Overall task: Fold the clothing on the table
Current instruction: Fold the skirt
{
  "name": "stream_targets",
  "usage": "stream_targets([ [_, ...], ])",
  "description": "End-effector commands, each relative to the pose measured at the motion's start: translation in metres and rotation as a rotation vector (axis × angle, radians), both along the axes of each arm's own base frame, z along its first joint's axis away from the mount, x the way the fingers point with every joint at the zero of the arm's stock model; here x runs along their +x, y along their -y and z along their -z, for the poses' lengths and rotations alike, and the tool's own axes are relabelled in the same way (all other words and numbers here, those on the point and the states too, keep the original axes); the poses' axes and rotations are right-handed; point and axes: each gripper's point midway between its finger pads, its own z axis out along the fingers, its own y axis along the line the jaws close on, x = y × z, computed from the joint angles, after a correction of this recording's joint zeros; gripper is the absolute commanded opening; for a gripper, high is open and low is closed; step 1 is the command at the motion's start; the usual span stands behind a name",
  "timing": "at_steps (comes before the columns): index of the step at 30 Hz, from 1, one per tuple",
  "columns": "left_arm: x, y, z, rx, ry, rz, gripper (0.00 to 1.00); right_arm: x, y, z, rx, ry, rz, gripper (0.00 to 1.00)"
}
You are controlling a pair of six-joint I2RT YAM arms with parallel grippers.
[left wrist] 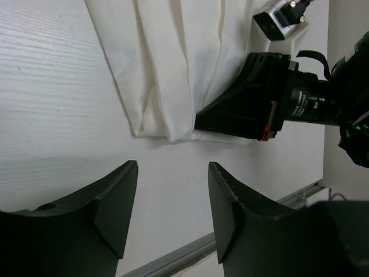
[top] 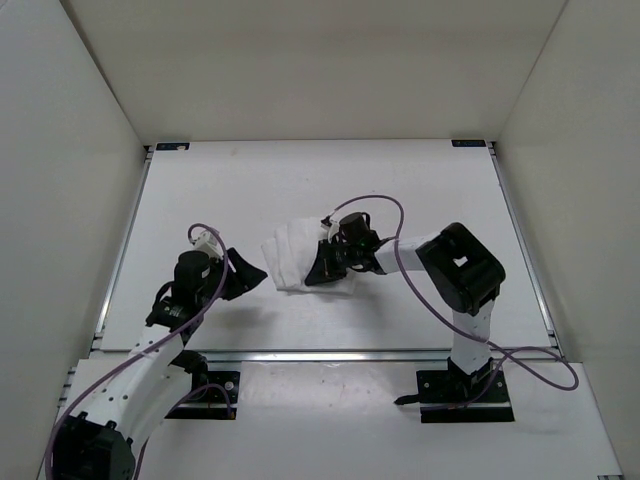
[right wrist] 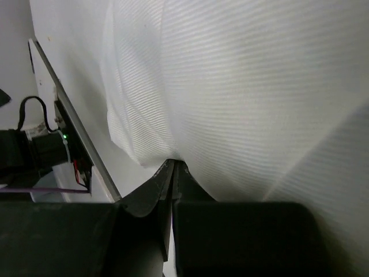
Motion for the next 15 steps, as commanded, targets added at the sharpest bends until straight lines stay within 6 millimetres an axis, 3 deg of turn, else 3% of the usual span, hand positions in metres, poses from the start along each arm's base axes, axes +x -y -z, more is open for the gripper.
stream_targets([
  [1,-0.004,0.001,-0.013,0.020,-0.005,0.052,0.64,0.034,-0.003,-0.004,-0.039,0.046,0.075,0.00],
  [3,-0.005,-0.001,-0.014,0.058,-0.037,0.071,0.71,0.036,-0.005,-0.020,-0.032,0.053,0.039,0.00],
  [5,-0.005,-0.005,-0.016,0.108,-0.043,0.094,0.80,0.035,-0.007,-0.053,0.010,0.106,-0.009,0.00],
  [7,-0.006,-0.007,-0.019,0.138,-0.051,0.123,0.88,0.028,-0.003,-0.114,0.073,0.232,-0.036,0.00],
  [8,-0.005,-0.005,-0.024,0.147,-0.052,0.150,0.99,0.024,0.003,-0.122,0.063,0.236,-0.034,0.01],
  [11,-0.006,-0.004,-0.035,0.183,-0.064,0.219,0.98,0.010,0.044,-0.169,0.038,0.358,-0.020,0.04],
  [14,-0.005,-0.006,-0.045,0.263,-0.072,0.284,0.99,0.003,0.110,-0.159,-0.153,0.356,0.070,0.05],
  [15,-0.005,-0.010,-0.044,0.302,-0.096,0.296,0.99,0.011,0.130,-0.157,-0.234,0.396,0.128,0.05],
])
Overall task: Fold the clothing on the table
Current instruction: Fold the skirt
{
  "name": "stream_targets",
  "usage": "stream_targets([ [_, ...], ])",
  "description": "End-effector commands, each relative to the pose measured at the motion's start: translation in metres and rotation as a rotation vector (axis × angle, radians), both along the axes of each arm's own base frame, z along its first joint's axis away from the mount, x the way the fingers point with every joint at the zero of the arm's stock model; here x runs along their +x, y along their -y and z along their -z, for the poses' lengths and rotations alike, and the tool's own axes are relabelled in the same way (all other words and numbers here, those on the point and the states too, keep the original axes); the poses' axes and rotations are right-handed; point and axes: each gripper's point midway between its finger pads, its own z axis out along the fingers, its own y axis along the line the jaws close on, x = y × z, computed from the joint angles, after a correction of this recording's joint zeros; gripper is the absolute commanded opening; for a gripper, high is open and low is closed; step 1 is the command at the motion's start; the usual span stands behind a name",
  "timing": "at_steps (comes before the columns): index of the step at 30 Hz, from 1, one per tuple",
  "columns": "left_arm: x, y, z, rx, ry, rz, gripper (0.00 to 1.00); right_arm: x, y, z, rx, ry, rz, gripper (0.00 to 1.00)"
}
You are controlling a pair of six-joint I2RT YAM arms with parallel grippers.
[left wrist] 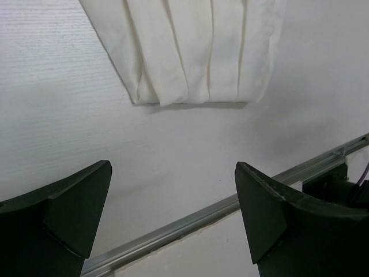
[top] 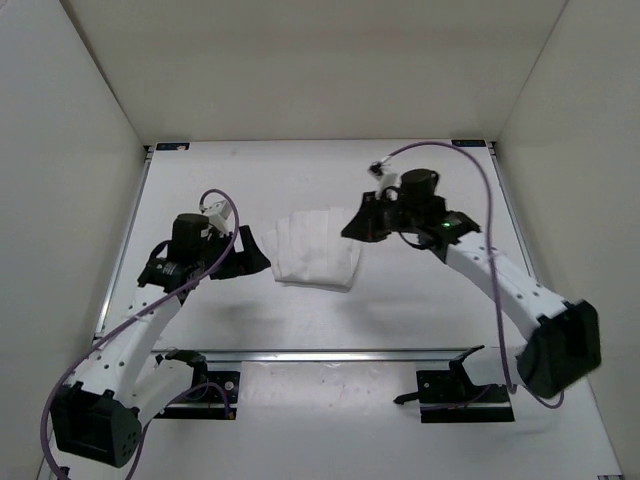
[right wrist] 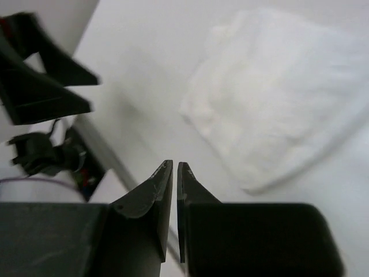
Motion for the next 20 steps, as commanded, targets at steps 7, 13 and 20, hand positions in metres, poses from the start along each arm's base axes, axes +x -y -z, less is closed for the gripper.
stream_targets([
  [7,-0.012,-0.035,0.015,0.290,-0.150,0.097,0.99,-0.012,0.212,0.079,-0.605,-0.014,0.442,0.08],
  [13,-0.027,-0.036,0.037,0.295,-0.187,0.125,0.99,-0.025,0.230,0.113,-0.650,-0.027,0.507,0.12],
  [20,-0.030,-0.040,0.041,0.310,-0.174,0.120,0.99,-0.024,0.240,0.114,-0.637,-0.029,0.562,0.21],
])
